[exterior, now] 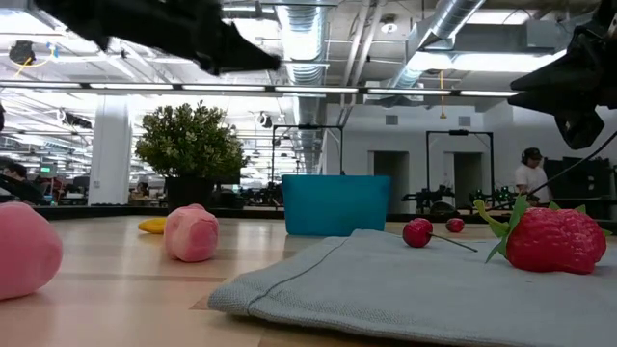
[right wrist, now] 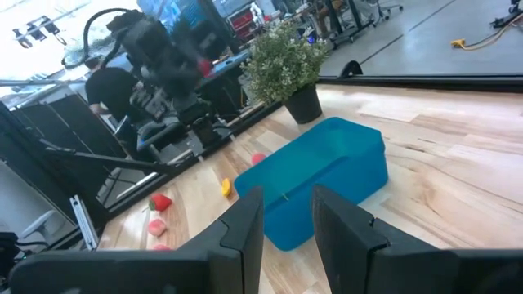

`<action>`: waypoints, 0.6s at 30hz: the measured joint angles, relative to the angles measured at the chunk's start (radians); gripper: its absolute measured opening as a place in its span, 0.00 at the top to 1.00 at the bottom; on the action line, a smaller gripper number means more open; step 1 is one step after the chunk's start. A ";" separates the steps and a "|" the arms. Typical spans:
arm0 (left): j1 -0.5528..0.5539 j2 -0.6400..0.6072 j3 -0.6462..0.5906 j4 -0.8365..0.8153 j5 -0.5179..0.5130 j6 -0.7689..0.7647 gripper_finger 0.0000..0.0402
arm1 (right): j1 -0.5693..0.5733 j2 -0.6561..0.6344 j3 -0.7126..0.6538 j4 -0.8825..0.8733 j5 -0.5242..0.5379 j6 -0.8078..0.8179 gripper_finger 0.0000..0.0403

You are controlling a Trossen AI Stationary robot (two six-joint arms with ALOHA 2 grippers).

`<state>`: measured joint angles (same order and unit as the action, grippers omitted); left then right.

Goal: Pick and placing Produce into tupperware
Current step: Put the cherry into the blue bin

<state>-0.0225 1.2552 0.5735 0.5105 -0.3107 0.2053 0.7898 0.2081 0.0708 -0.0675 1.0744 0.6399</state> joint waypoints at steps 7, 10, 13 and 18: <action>0.041 0.215 0.159 -0.155 0.094 -0.111 0.86 | 0.000 0.000 0.000 0.000 -0.001 0.000 0.69; 0.068 0.283 0.224 -0.207 0.149 -0.168 0.86 | 0.000 0.000 0.000 0.001 -0.002 0.000 0.69; 0.093 0.346 0.270 -0.257 0.215 -0.212 0.86 | 0.000 0.000 0.000 0.001 -0.003 0.000 0.69; 0.141 0.401 0.313 -0.298 0.277 -0.318 0.86 | 0.000 0.000 0.000 0.001 -0.003 0.000 0.69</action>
<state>0.1183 1.6565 0.8867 0.2123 -0.0332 -0.1126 0.7898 0.2085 0.0704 -0.0666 1.0710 0.6399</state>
